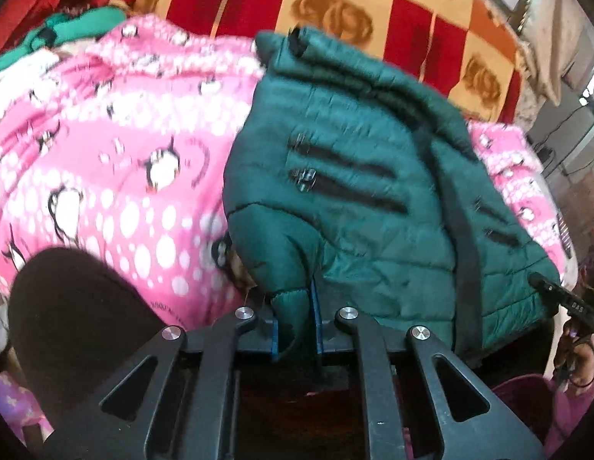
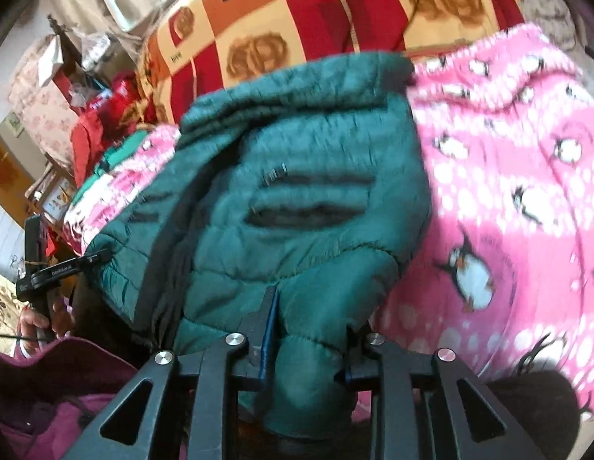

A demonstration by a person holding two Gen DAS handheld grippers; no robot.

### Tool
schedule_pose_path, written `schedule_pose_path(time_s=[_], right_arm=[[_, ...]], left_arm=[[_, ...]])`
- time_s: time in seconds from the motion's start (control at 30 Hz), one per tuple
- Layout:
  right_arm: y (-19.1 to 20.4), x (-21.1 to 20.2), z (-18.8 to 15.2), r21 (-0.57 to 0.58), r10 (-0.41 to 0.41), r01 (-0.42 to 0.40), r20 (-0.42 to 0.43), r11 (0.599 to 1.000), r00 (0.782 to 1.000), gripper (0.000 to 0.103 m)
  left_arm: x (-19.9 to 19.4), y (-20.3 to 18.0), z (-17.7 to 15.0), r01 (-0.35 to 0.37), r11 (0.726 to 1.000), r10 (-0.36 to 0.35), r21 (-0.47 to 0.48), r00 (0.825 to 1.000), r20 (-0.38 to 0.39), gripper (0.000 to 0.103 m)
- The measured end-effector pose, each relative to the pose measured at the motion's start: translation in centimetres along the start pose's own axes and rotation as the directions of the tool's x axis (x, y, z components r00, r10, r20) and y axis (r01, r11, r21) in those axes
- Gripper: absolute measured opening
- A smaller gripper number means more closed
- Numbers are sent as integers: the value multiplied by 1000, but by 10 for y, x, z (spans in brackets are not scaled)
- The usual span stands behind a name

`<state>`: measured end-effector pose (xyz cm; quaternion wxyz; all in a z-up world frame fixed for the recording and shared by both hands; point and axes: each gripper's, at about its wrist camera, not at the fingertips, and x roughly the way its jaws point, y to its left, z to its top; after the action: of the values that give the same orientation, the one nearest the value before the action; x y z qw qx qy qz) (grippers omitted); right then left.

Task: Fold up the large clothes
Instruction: 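Lift the hem with both grippers and fold it over toward the collar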

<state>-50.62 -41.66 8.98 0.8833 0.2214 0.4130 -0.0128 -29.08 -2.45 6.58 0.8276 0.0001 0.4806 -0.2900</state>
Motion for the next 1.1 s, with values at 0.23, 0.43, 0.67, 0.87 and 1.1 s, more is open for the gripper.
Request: schedule_pose_path(time_s=[0.23,0.43,0.67,0.87,1.1], right_arm=[[3,-16,27,1,-1,1,85,1000,996,25],[2,-20,50,2,-23,23,130,1000,991,24],[-1,-19,71,14,-39,38,169,999,985,24],[-8,-16,88,34,-48,42,210,999,977,24],[-13,-14,106,53,-62,50,258,997,964,24]], left_arm=[[-28,-6,29,29,999,-26,-28,993,116,11],[-36,-6,53,45,998,-36,-54,985,171,11],[-35,-7,75,43,997,-27,-66,974,226,11],[-33,-7,93,52,995,-30,-81,966,256,11],[-30,-15,120,55,993,-23,-101,955,296,11]])
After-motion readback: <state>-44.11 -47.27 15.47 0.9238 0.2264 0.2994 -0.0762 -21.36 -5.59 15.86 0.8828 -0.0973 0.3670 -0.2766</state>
